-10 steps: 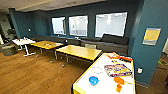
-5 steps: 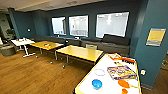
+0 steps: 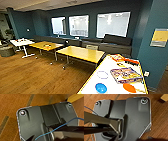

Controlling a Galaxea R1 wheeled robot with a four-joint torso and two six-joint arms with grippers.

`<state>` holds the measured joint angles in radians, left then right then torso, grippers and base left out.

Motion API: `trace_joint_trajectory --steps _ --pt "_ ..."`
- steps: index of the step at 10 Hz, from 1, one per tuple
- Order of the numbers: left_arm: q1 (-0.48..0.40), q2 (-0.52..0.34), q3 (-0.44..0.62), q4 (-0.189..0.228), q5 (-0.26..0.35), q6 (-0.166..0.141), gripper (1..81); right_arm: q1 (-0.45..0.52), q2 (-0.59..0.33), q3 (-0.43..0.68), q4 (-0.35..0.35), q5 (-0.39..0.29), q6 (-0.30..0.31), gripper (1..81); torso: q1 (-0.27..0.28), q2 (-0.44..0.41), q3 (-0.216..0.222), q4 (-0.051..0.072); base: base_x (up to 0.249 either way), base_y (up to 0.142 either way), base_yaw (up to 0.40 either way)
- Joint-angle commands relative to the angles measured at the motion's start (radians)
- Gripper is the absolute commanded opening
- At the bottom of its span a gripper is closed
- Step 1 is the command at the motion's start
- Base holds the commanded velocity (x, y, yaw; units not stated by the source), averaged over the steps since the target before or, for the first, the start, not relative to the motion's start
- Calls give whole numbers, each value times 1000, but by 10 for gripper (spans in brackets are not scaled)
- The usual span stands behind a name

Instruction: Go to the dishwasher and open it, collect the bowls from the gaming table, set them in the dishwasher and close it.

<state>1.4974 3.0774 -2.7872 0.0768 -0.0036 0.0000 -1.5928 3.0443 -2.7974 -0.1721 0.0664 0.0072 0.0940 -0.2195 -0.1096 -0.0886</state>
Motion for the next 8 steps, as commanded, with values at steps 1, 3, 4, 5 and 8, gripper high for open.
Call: trace_joint_trajectory --steps 1,3,4,5,8 --pt "-53 1 0 -5 50 5 811 46 0 -2 -1 -50 -3 811 0 0 0 0 146 78 0" --pt "-55 3 0 -5 48 5 811 46 0 -2 -1 -50 -3 811 0 0 0 0 146 78 0" --pt "-53 1 0 -5 50 5 811 46 0 -2 -1 -50 -3 811 0 0 0 0 136 66 0" --pt "-53 1 0 -6 50 3 811 46 0 -2 -1 -50 -3 811 0 0 0 0 134 61 0" --pt "-53 3 0 -6 50 2 811 46 -2 -2 -1 -50 -3 811 2 1 0 0 31 0 0"
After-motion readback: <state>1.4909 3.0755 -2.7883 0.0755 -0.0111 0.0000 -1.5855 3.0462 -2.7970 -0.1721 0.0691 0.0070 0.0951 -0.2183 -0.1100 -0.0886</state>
